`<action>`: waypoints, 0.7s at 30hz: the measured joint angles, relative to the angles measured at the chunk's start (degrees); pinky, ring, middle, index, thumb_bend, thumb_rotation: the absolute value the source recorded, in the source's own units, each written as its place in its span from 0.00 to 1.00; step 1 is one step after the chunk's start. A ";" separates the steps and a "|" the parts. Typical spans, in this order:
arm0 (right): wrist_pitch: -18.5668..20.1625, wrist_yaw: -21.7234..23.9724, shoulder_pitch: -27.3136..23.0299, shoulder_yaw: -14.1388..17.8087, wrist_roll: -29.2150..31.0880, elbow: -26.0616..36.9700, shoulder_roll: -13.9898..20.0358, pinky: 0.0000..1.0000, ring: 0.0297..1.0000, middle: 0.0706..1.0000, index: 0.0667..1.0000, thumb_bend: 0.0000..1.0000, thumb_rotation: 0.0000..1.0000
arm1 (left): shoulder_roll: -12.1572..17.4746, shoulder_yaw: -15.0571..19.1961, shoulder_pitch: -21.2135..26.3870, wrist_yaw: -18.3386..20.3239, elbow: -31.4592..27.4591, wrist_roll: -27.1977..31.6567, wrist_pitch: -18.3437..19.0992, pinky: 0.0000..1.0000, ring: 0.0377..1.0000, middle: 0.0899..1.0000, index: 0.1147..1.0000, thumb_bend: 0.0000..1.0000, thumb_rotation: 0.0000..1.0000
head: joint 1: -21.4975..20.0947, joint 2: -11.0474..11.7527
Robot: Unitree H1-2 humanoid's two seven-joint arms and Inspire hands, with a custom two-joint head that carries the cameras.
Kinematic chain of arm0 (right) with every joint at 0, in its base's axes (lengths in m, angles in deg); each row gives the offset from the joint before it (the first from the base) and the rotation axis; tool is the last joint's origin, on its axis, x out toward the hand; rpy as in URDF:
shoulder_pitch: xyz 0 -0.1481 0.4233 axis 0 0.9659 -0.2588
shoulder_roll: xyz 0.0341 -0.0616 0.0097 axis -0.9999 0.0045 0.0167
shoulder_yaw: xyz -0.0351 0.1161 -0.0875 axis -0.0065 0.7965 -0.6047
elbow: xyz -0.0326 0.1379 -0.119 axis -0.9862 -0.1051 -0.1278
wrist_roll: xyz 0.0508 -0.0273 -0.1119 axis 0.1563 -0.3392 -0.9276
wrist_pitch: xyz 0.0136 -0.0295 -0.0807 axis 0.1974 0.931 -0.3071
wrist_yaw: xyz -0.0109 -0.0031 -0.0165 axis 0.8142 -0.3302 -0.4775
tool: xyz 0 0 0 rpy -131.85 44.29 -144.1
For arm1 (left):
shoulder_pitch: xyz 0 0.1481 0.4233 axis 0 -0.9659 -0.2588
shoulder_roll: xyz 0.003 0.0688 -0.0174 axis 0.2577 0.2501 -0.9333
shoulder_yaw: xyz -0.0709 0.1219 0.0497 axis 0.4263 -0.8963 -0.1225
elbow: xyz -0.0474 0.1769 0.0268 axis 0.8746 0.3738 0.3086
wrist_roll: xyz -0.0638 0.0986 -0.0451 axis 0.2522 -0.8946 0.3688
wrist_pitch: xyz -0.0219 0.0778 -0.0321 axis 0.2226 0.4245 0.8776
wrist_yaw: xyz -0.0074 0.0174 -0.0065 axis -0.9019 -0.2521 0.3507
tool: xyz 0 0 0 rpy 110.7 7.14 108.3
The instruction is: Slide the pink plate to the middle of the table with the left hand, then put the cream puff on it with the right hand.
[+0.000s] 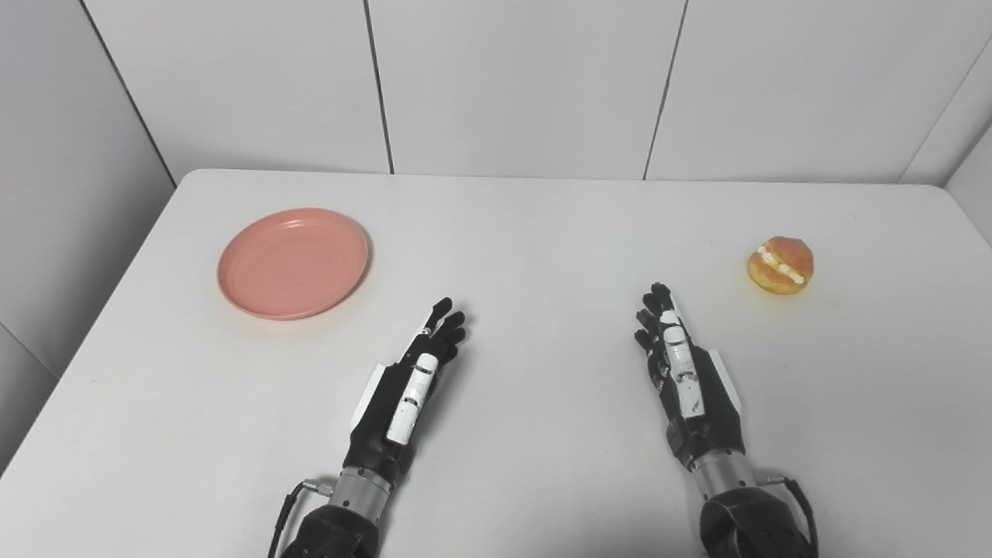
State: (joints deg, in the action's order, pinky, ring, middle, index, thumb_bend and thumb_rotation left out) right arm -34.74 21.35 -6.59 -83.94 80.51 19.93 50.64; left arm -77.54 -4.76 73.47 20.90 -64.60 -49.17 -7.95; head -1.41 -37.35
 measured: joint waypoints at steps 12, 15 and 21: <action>-0.02 0.03 0.04 0.00 -0.01 0.00 0.06 1.00 1.00 1.00 1.00 0.27 1.00 | -0.22 0.08 0.00 -0.01 0.03 0.02 0.01 1.00 1.00 1.00 1.00 0.41 1.00 | 0.35 0.18; -0.04 0.04 0.04 0.00 -0.04 0.00 0.06 1.00 1.00 1.00 1.00 0.27 1.00 | -0.29 0.10 0.00 -0.02 0.01 0.03 0.09 1.00 1.00 1.00 1.00 0.41 1.00 | 0.35 0.18; -0.08 0.03 0.05 -0.01 -0.11 -0.01 0.06 1.00 1.00 1.00 1.00 0.27 1.00 | -0.29 0.19 0.00 -0.05 0.01 0.08 0.17 1.00 1.00 1.00 1.00 0.41 1.00 | 0.35 0.09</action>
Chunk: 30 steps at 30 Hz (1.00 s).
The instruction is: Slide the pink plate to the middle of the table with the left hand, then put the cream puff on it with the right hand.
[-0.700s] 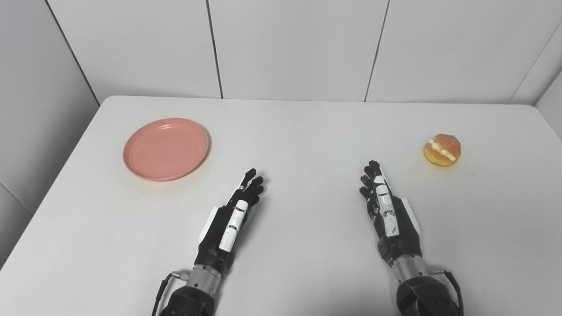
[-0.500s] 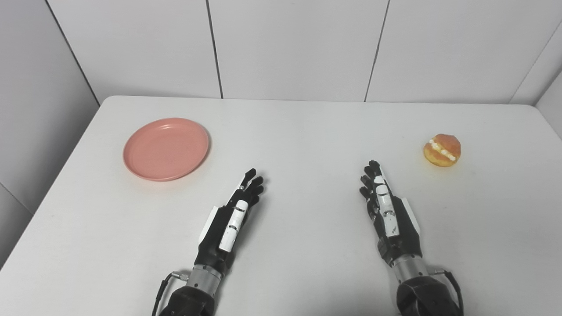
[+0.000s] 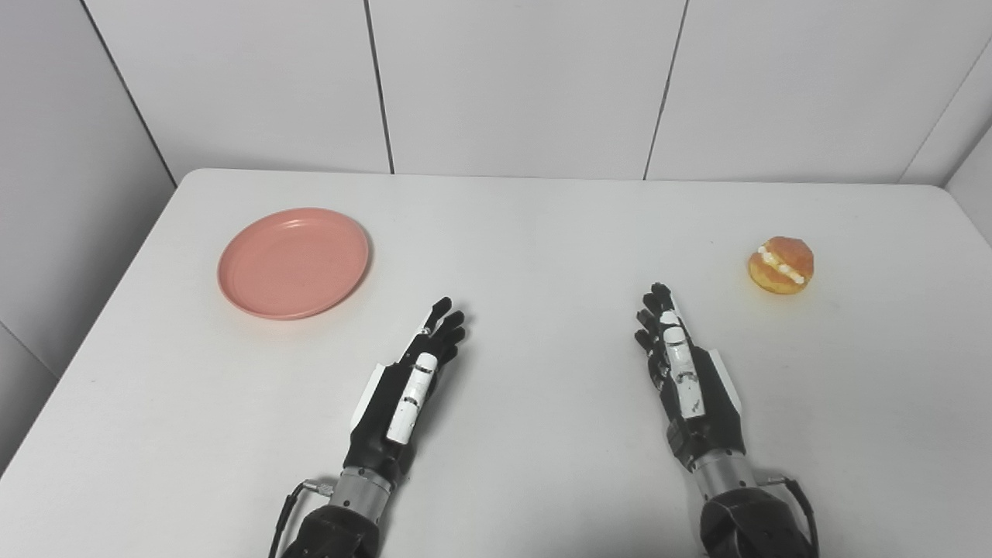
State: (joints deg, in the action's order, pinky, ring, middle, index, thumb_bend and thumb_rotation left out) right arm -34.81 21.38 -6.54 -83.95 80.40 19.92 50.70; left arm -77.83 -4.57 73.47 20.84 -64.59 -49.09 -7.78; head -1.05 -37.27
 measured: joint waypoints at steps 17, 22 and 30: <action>-0.04 -0.04 0.01 0.01 -0.10 -0.02 -0.01 1.00 1.00 1.00 1.00 0.26 1.00 | 0.00 0.02 0.01 0.00 0.04 0.02 -0.03 1.00 1.00 1.00 1.00 0.42 1.00 | 0.09 0.00; -0.04 -0.04 0.01 0.01 -0.10 -0.02 -0.01 1.00 1.00 1.00 1.00 0.26 1.00 | 0.00 0.01 0.01 0.00 0.04 0.02 -0.03 1.00 1.00 1.00 1.00 0.42 1.00 | 0.18 0.00; -0.04 -0.07 0.02 0.02 -0.08 -0.02 -0.01 1.00 1.00 1.00 1.00 0.26 1.00 | -0.01 0.02 0.00 0.00 0.02 0.02 0.00 1.00 1.00 1.00 1.00 0.41 1.00 | 0.18 0.00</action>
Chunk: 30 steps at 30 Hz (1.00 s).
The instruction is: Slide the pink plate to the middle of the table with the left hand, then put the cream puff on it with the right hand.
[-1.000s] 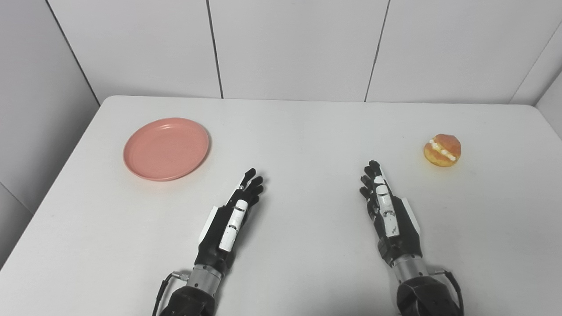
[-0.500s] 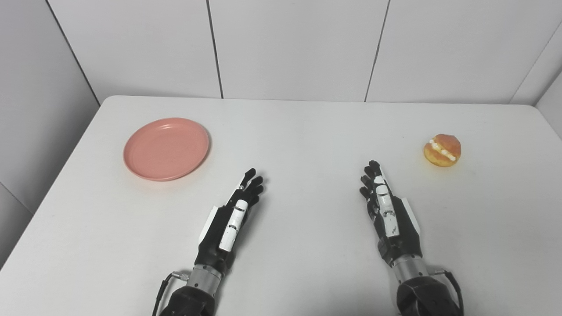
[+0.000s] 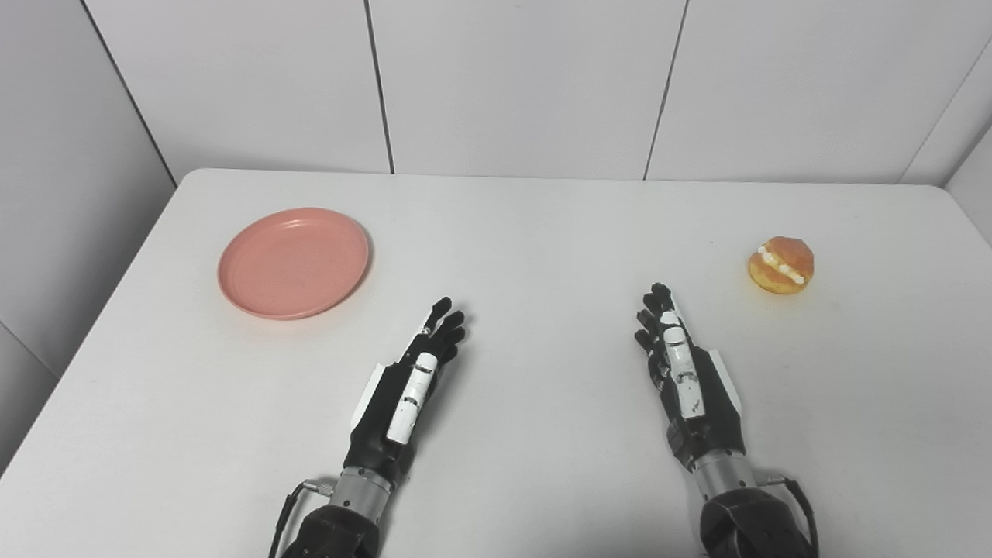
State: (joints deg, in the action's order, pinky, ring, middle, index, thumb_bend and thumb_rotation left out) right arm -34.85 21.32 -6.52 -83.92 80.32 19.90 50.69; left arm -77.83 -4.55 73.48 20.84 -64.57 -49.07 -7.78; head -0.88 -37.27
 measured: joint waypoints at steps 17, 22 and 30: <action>0.00 -0.02 0.01 0.02 -0.02 -0.01 -0.02 1.00 1.00 1.00 1.00 0.27 1.00 | -0.01 -0.01 0.00 0.00 0.00 0.00 -0.01 1.00 1.00 1.00 1.00 0.42 1.00 | 0.00 -0.09; -0.01 -0.04 0.01 0.02 -0.02 -0.01 -0.02 1.00 1.00 1.00 1.00 0.27 1.00 | -0.01 0.00 0.00 -0.01 0.00 0.00 -0.01 1.00 1.00 1.00 1.00 0.42 1.00 | 0.00 -0.09; -0.01 -0.02 0.01 0.05 0.07 -0.02 -0.02 1.00 1.00 1.00 1.00 0.26 1.00 | -0.09 0.07 0.01 -0.03 0.04 0.00 -0.02 1.00 1.00 1.00 1.00 0.41 1.00 | 0.00 -0.09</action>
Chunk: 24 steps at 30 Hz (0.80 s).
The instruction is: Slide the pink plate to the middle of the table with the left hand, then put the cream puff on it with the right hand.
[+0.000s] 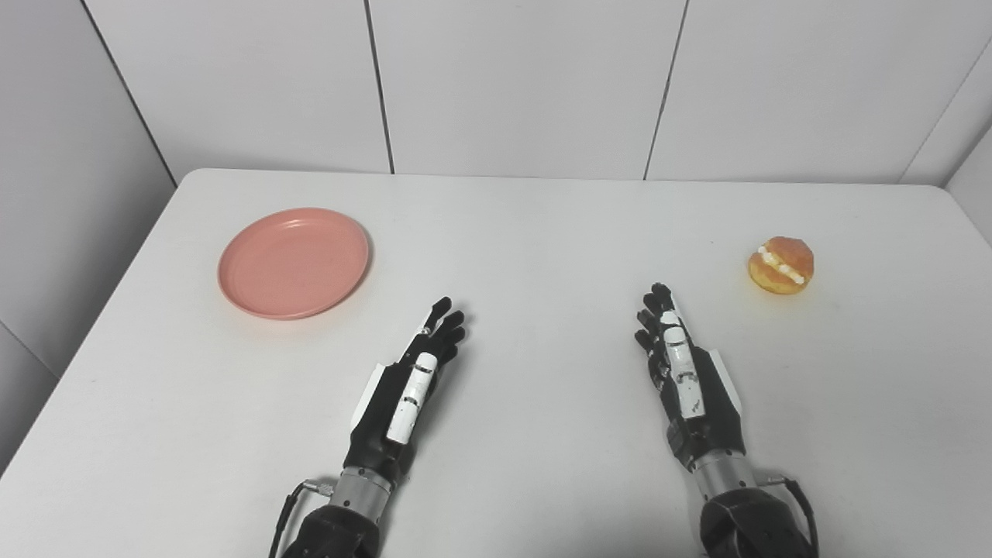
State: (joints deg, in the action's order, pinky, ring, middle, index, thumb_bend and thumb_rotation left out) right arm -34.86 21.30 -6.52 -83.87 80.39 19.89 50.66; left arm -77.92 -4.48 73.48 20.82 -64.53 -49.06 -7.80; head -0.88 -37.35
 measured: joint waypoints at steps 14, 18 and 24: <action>0.00 -0.04 0.00 0.08 -0.01 -0.01 -0.01 1.00 1.00 1.00 1.00 0.26 1.00 | -0.01 0.00 0.02 0.00 0.09 0.00 -0.06 1.00 1.00 1.00 1.00 0.42 1.00 | 0.09 0.00; 0.00 -0.04 0.00 0.07 -0.01 -0.01 -0.01 1.00 1.00 1.00 1.00 0.26 1.00 | -0.01 0.00 0.02 0.00 0.09 0.00 -0.06 1.00 1.00 1.00 1.00 0.42 1.00 | 0.09 0.00; 0.00 -0.02 0.00 0.07 0.00 -0.01 -0.01 1.00 1.00 1.00 1.00 0.27 1.00 | -0.01 -0.01 0.02 0.00 0.09 0.00 -0.06 1.00 1.00 1.00 1.00 0.41 1.00 | 0.18 0.00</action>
State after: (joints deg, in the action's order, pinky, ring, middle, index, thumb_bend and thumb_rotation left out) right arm -34.86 21.28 -6.52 -83.80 80.39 19.88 50.65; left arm -77.94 -4.49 73.50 20.82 -64.43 -49.06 -7.86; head -0.70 -37.35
